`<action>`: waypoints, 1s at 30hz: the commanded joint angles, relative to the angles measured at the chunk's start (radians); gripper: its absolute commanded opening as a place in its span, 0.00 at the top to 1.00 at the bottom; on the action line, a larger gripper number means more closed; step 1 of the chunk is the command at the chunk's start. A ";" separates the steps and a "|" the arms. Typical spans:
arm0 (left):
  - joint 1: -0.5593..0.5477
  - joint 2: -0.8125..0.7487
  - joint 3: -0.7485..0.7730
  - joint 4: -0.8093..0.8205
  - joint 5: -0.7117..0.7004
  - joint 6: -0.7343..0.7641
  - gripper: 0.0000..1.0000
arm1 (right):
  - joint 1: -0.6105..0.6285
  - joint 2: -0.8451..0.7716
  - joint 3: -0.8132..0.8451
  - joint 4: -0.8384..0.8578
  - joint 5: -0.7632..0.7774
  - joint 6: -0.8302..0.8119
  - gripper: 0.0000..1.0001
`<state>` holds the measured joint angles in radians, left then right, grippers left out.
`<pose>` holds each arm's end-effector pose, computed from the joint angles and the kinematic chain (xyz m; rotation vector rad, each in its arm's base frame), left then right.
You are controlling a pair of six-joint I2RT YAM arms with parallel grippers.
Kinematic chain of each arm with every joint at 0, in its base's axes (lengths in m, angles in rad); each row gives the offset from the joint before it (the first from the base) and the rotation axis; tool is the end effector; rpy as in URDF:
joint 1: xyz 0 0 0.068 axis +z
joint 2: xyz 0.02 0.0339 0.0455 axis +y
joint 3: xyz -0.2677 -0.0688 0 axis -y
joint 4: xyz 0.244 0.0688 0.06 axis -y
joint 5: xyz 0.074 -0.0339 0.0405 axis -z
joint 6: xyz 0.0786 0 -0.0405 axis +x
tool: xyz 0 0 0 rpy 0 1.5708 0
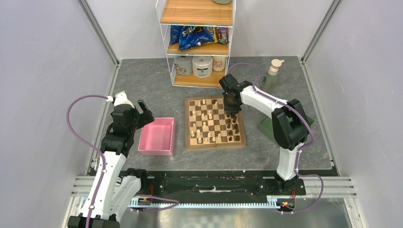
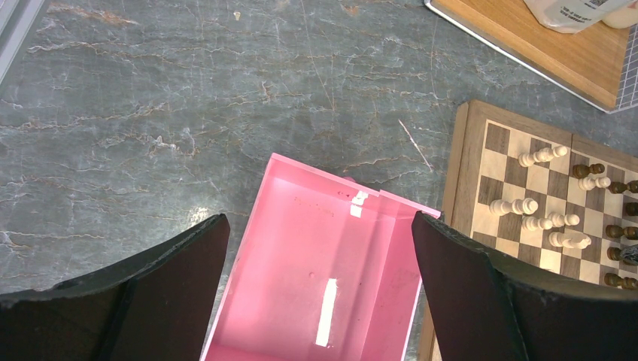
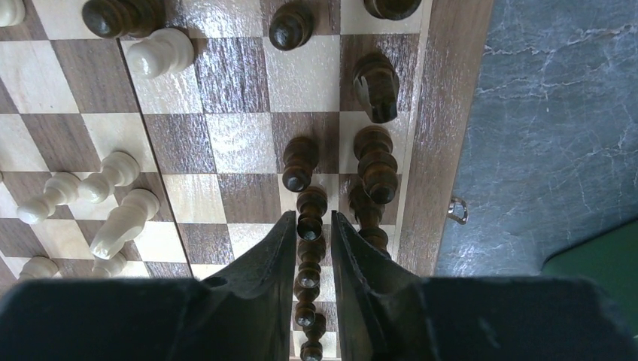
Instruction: Set up the chess pieces on the board
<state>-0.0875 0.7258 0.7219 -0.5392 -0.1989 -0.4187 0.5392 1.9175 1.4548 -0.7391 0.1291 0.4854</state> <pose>0.1939 -0.0014 0.2722 -0.4628 2.0519 -0.0939 0.3578 0.2023 0.1683 -0.0409 2.7559 0.0968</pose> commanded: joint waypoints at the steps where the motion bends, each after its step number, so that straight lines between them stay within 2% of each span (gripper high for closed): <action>1: 0.000 -0.005 0.014 0.030 0.008 -0.026 0.01 | -0.004 -0.026 -0.003 0.011 -0.018 -0.003 0.69; 12: 0.000 -0.007 0.015 0.030 0.003 -0.025 0.01 | -0.004 -0.011 0.042 0.012 -0.048 -0.009 0.71; 25: 0.000 -0.006 0.017 0.030 0.006 -0.025 0.01 | -0.004 -0.057 0.125 -0.015 -0.047 -0.036 0.63; 30: 0.000 -0.008 0.016 0.030 0.006 -0.026 0.01 | 0.009 -0.019 0.193 -0.016 -0.066 -0.043 0.63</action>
<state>-0.0875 0.7258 0.7219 -0.5392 -0.1989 -0.4191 0.5392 1.9148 1.5677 -0.7555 0.0757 0.4656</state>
